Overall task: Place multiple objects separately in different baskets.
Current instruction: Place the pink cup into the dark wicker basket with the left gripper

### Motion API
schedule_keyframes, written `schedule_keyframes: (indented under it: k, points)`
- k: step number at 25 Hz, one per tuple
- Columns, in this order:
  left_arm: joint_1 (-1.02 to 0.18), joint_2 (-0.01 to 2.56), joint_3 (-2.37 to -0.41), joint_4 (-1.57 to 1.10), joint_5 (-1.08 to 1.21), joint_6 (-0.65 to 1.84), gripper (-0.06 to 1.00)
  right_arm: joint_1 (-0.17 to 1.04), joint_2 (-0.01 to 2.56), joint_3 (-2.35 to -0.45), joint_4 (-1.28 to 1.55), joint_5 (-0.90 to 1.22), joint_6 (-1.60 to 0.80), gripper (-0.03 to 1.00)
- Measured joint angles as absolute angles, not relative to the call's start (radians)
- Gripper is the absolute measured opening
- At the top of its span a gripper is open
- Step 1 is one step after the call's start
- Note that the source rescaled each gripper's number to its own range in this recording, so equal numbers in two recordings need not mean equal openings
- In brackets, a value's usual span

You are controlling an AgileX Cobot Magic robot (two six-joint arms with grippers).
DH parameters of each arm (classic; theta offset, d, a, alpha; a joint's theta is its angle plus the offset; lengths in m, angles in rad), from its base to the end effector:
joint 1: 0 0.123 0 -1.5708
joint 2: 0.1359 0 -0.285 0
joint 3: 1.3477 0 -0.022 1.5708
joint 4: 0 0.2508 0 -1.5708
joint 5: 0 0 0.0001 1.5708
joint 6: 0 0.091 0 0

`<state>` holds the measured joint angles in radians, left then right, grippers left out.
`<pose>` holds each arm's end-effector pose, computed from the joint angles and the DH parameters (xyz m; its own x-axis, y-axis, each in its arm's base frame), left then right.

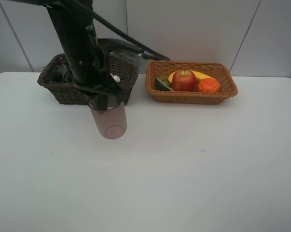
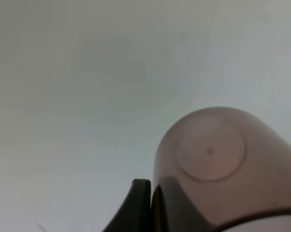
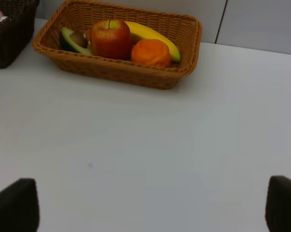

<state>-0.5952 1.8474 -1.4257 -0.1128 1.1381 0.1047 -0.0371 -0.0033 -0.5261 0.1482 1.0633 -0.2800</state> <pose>0.2990 -0.2137 0.2325 -0.7901 0.6037 -0.1061 0.6124 0.7847 -0.0958 -0.0086 0.0121 0.2850 -0.4018 -0.1896 -0.8959 -0.1662 0.9772 -0.1323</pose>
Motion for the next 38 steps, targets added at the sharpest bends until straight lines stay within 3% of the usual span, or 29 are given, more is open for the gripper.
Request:
schedule_keyframes:
  k: [11, 38]
  points:
    - [-0.511, 1.847, -1.630, -0.028, 1.172, 0.105, 0.01, -0.037, -0.003, -0.526, 0.148, 1.063, -0.280, 0.98]
    - [-0.490, 2.029, -1.644, 0.355, 0.626, 0.106, 0.01, -0.037, -0.003, -0.526, 0.148, 1.063, -0.280, 0.98]
